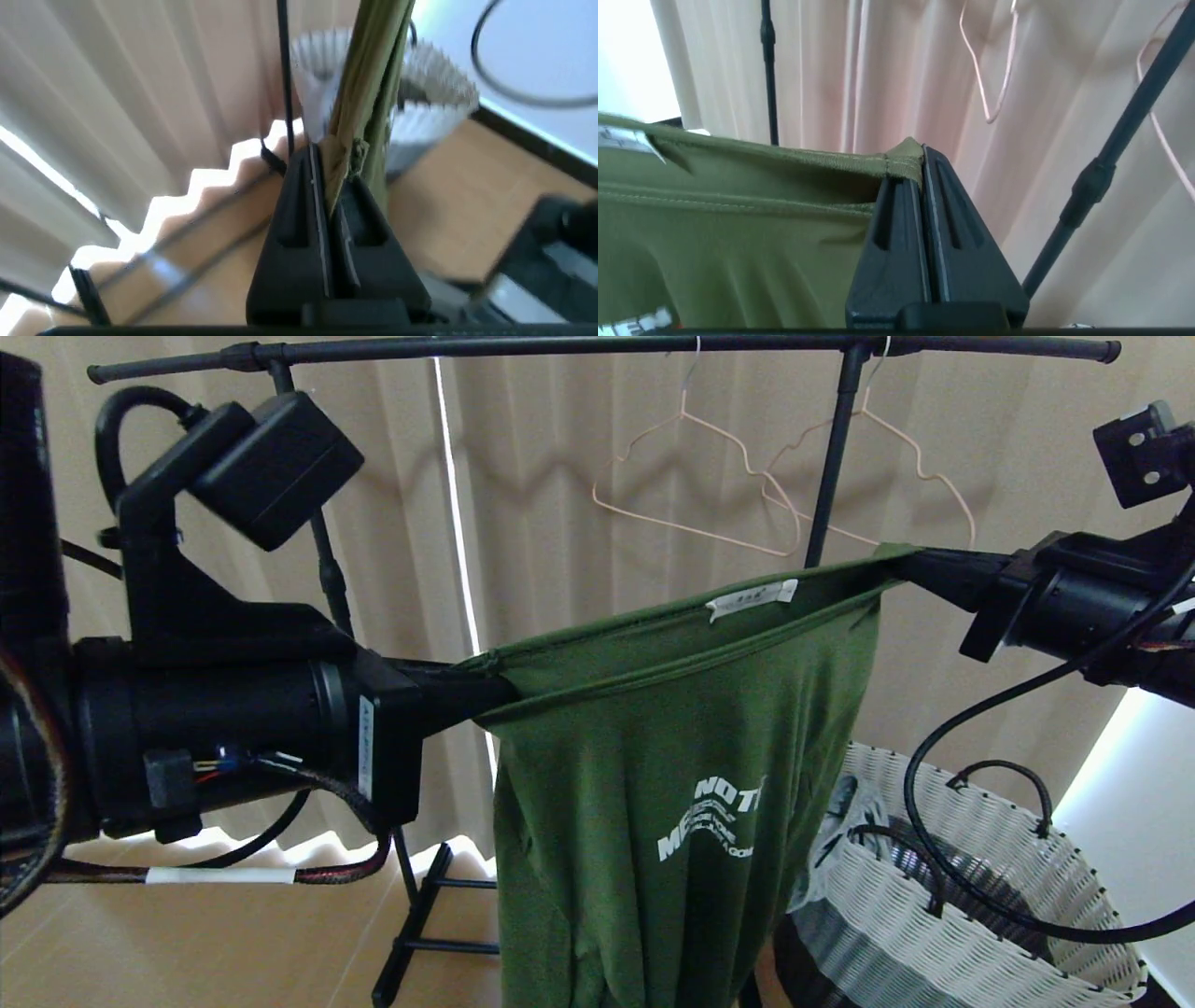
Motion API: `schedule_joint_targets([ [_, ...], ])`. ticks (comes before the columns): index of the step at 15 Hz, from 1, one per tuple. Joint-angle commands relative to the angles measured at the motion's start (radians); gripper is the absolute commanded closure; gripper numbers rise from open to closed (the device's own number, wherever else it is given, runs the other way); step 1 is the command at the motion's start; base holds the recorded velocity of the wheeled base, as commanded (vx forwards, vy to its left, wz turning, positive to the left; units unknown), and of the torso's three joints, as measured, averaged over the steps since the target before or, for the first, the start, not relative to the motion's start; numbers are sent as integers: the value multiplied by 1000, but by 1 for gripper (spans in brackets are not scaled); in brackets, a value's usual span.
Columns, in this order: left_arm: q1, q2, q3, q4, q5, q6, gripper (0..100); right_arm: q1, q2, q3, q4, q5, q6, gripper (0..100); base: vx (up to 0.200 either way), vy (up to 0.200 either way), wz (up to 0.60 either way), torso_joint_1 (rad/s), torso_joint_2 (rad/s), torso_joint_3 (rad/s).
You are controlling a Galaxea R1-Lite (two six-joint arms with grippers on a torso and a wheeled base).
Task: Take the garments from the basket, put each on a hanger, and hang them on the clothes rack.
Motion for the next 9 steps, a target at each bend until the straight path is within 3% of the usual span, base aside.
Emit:
schedule_joint_targets([
  [1, 18, 48, -38, -97, 17, 25, 100, -1, -19, 0, 2, -1, 0, 100, 0, 0, 0, 0, 0, 0],
  [3, 28, 65, -55, -127, 26, 34, 100, -3, -25, -3, 5, -1, 0, 100, 0, 0, 0, 0, 0, 0],
  [4, 51, 148, -130, -235, 75, 77, 100, -9, -59, -3, 11, -1, -2, 100, 0, 0, 0, 0, 0, 0],
  [9, 82, 226, -100, -300, 104, 92, 100, -13, -51, 25, 5, -3, 0, 100, 0, 0, 0, 0, 0, 0],
])
